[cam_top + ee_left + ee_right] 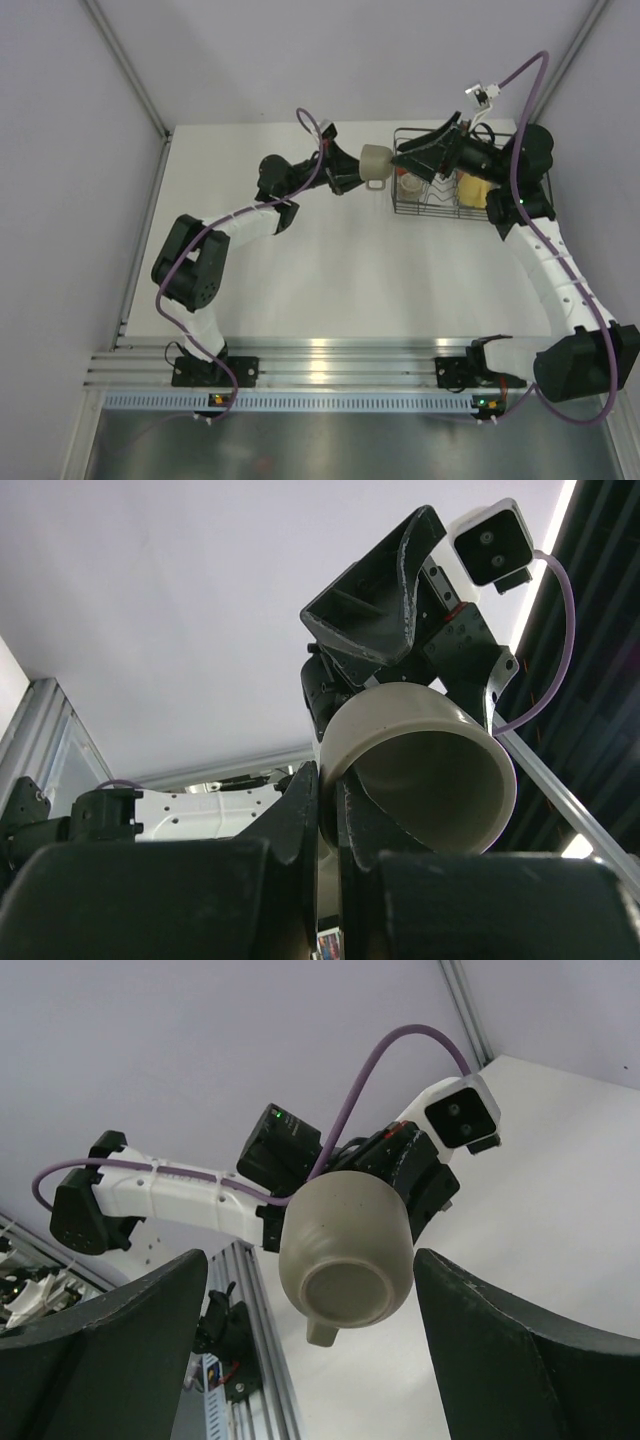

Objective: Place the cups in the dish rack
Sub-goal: Pass the cup from the left arm to the right

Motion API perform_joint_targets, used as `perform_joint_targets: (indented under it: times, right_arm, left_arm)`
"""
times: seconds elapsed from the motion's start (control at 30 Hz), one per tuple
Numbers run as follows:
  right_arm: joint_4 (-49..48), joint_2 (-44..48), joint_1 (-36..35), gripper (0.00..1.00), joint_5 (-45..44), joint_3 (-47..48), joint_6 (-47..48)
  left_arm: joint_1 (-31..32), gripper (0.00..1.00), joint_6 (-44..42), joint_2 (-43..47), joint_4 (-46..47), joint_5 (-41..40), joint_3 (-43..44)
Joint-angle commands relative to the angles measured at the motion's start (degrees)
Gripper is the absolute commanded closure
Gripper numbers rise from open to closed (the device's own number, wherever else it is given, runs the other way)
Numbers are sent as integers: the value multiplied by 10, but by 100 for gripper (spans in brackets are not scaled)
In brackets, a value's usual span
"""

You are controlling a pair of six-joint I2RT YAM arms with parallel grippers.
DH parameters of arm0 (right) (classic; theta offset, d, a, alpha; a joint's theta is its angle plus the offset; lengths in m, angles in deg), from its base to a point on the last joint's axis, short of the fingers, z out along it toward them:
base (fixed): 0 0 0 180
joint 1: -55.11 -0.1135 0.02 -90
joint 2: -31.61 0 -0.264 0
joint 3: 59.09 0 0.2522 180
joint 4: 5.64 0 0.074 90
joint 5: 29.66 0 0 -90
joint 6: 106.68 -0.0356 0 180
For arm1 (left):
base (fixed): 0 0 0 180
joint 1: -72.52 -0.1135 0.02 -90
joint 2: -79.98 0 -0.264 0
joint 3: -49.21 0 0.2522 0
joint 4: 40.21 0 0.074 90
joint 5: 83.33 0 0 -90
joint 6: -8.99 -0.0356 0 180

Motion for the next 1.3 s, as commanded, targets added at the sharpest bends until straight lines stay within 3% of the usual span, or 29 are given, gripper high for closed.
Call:
perform_joint_targets:
  times: [0.0,0.67,1.27]
  right_arm:
    - [-58,7,-9,16,15,2,-15]
    - [-6,-43,-74,17,-14,20,43]
    - [30,-52,-76,20,-34,66,70]
  left_arm:
    - [5,100,68,8,90,-23,22]
    - [14,100,65,-1,80,-34,53]
    - [18,100,54,12,80,-44,22]
